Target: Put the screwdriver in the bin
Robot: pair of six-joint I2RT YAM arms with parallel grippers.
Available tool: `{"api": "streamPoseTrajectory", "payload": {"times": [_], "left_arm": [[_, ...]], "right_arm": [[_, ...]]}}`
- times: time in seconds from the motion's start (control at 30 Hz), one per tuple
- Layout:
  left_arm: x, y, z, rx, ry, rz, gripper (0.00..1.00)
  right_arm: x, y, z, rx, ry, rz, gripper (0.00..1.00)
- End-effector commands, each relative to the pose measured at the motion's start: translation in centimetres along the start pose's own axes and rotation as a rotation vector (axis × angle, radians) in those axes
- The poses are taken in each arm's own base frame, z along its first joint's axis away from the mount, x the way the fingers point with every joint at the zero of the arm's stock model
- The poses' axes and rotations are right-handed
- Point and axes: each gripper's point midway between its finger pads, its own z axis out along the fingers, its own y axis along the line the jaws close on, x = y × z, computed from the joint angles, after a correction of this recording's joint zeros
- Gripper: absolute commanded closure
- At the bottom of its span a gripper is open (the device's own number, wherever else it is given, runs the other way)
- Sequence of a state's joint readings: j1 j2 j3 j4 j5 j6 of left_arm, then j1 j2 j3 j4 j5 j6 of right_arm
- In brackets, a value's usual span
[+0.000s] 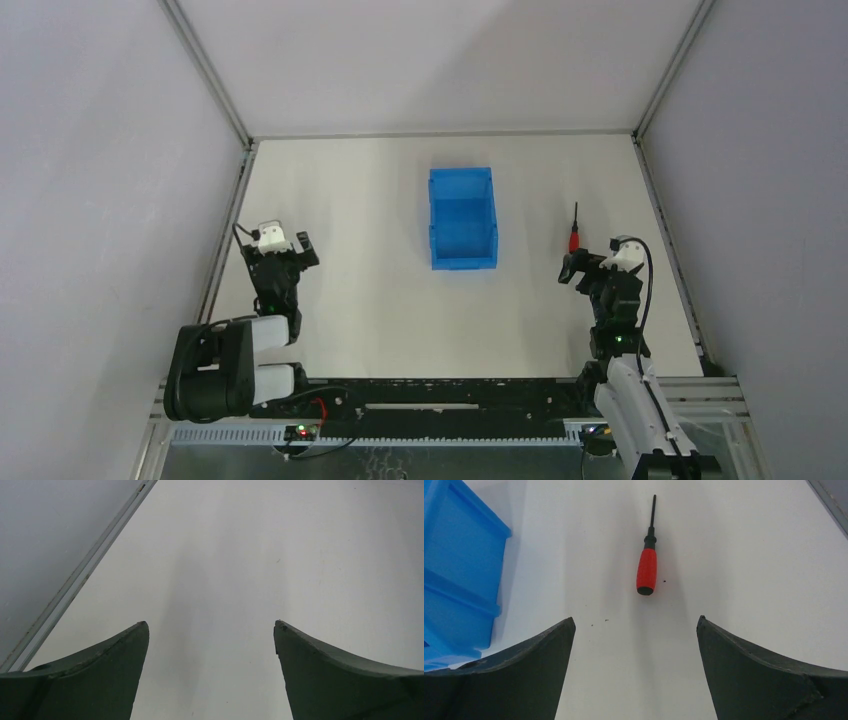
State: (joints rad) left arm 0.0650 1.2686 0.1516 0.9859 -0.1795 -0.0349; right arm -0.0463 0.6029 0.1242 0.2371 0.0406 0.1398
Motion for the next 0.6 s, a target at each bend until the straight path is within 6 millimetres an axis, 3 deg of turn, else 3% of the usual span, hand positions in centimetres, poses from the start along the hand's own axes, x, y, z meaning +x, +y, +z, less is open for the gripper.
{"api": "streamPoseTrajectory", "payload": {"times": [0.0,0.1,0.2,0.33,0.4,0.57], "left_arm": [[-3.8,-0.4,0.9,0.009,-0.117,-0.015,0.0],[-3.8,-0.4,0.9,0.008,-0.117,-0.015,0.0],[-3.8,-0.4,0.9,0.008,-0.117,-0.015,0.0],[-3.8,-0.4,0.9,0.008,-0.117,-0.015,0.0],[-3.8,-0.4,0.9,0.008,-0.117,-0.015,0.0],[-3.8,-0.4,0.9,0.009,-0.117,-0.016,0.0]], "right_arm": [[-2.9,0.3,0.3,0.004,-0.068,0.011,0.0],[-3.9,0.3,0.2,0.02,-0.046,0.029,0.01],[-6.2,0.1,0.3,0.073,0.007,0.041,0.0],[-8.0,-0.3,1.1,0.163,0.187,0.021,0.0],[-8.2,-0.1,2.0,0.17,0.29,-0.003,0.0],[-5.8,-1.0,5.6,0.252,0.552,-0.036,0.01]]}}
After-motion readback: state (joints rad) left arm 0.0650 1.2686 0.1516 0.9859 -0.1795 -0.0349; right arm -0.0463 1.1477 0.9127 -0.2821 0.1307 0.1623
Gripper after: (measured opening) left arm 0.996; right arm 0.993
